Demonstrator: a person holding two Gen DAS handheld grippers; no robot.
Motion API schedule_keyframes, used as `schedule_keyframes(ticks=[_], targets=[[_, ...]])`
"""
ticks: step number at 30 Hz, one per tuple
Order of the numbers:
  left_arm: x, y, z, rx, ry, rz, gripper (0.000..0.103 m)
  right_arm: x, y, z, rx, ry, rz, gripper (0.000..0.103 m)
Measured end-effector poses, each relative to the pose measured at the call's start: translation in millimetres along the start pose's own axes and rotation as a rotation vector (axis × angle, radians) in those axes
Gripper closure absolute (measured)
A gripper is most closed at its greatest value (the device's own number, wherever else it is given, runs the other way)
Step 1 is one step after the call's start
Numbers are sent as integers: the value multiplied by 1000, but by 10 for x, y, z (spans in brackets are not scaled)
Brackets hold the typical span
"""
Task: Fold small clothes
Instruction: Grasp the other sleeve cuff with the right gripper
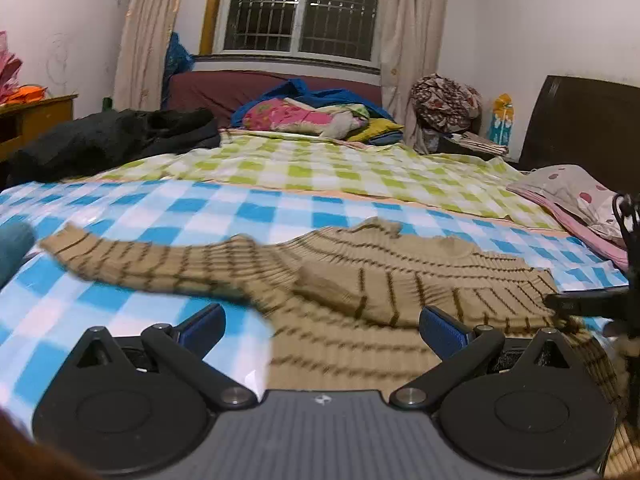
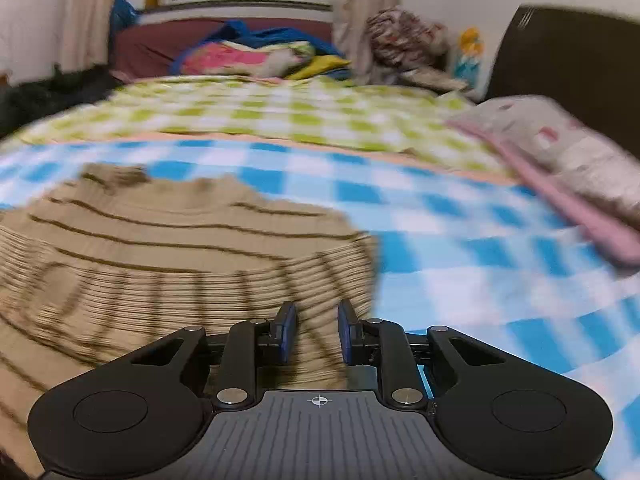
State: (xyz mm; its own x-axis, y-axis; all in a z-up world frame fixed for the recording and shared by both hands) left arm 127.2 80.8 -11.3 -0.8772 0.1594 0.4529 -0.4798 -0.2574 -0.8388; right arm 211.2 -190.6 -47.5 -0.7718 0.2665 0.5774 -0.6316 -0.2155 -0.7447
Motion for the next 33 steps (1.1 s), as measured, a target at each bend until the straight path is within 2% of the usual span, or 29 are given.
schedule_keyframes(ticks=[1,4,6,11,14,16,18,20,22,23,28,33], targets=[[-84,-12,58,-2,1,-2,0,-26,16,39,1,15,-5,81],[-351,-38,186,-16,-19,-12,0,-88,47,149,-41,-42,-10,81],[-533,-76,220,-38,-75,-11,0,-12,48,96,4,-34,3,81],[-807,-182,107,-64,-242,-8,0,298,-44,64,0,-37,98,81],[-919,-152,23,-123,-316,-43,0,446,-97,-77,24,-137,145,81],[-941,-110,-73,-128,-345,-77,1,447,-111,-221,51,-197,139,80],[-881,-77,-190,-104,-351,-99,2,371,-101,-369,82,-224,86,78],[-716,-50,-321,-76,-326,-102,2,288,-67,-507,111,-233,37,78],[-531,-29,-440,-63,-309,-98,2,358,-95,-586,129,-210,58,78],[-415,-14,-507,-53,-302,-93,2,413,-95,-616,123,-226,73,77],[52,29,-787,-1,-291,-86,2,632,-263,-1012,183,-326,148,77],[191,-34,-1090,94,-276,-59,2,713,-472,-1592,233,-446,145,77]])
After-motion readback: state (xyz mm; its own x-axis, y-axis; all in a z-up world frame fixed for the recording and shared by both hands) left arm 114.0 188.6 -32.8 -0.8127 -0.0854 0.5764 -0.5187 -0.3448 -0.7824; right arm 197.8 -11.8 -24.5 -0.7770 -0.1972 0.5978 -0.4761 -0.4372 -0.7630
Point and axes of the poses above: each gripper's, at about its wrist camera, not at the fingertips, and x roughly against the way its jaws point, z to its right, y to its underside, the point moved 2 cm from there along -x, roughly the way its jaws point, and after that the axes turned 11 degrees about x, right-handed, at the moved point
